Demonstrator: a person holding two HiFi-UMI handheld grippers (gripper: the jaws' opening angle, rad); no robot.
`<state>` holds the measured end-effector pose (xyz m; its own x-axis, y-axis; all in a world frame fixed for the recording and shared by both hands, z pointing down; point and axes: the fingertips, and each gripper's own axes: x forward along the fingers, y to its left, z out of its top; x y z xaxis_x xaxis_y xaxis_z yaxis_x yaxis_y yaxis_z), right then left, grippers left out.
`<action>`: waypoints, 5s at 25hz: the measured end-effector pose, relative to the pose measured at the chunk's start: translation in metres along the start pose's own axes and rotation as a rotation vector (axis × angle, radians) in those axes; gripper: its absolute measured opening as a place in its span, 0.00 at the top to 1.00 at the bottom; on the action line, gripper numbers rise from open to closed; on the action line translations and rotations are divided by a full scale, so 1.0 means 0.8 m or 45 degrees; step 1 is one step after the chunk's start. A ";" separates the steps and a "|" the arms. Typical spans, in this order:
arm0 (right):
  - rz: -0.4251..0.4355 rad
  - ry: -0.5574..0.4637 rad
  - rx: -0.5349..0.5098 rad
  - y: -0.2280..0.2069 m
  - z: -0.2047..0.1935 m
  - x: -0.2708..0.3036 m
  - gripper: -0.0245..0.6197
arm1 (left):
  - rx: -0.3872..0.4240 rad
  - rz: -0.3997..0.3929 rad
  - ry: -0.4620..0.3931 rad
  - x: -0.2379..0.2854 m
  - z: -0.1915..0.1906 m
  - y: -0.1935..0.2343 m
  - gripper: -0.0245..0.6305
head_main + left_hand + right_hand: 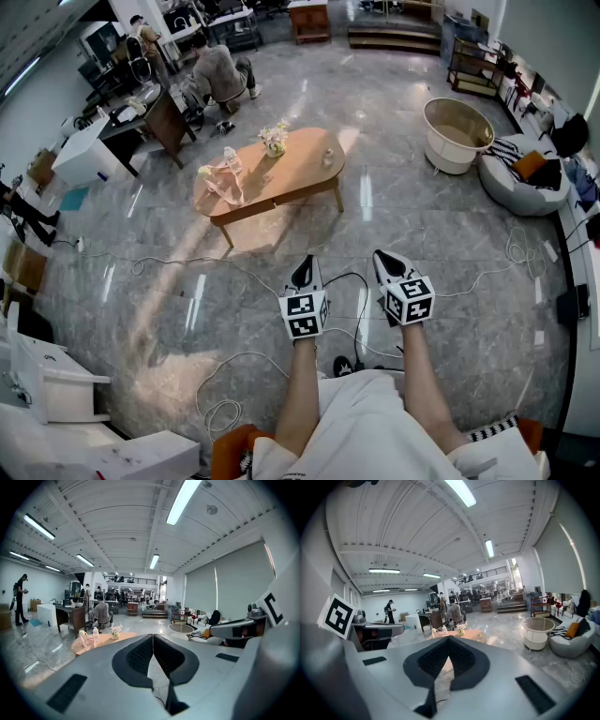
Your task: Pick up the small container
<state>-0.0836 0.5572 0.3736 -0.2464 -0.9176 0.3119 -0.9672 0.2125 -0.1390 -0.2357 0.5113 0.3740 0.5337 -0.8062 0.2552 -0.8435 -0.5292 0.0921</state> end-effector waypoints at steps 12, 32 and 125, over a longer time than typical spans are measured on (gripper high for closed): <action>-0.065 -0.110 0.004 0.014 0.011 0.001 0.85 | -0.050 -0.024 -0.006 0.005 -0.002 0.028 0.95; 0.042 -0.096 0.091 -0.032 0.059 0.095 0.86 | -0.040 0.032 -0.034 0.092 0.042 0.064 0.95; 0.093 0.026 0.252 -0.367 0.217 0.635 0.85 | -0.151 0.173 0.018 0.703 0.150 0.283 0.95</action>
<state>0.0856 -0.0299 0.4095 -0.3188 -0.8947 0.3127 -0.9162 0.2063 -0.3437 -0.1189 -0.0938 0.4227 0.4144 -0.8639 0.2862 -0.9093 -0.3803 0.1688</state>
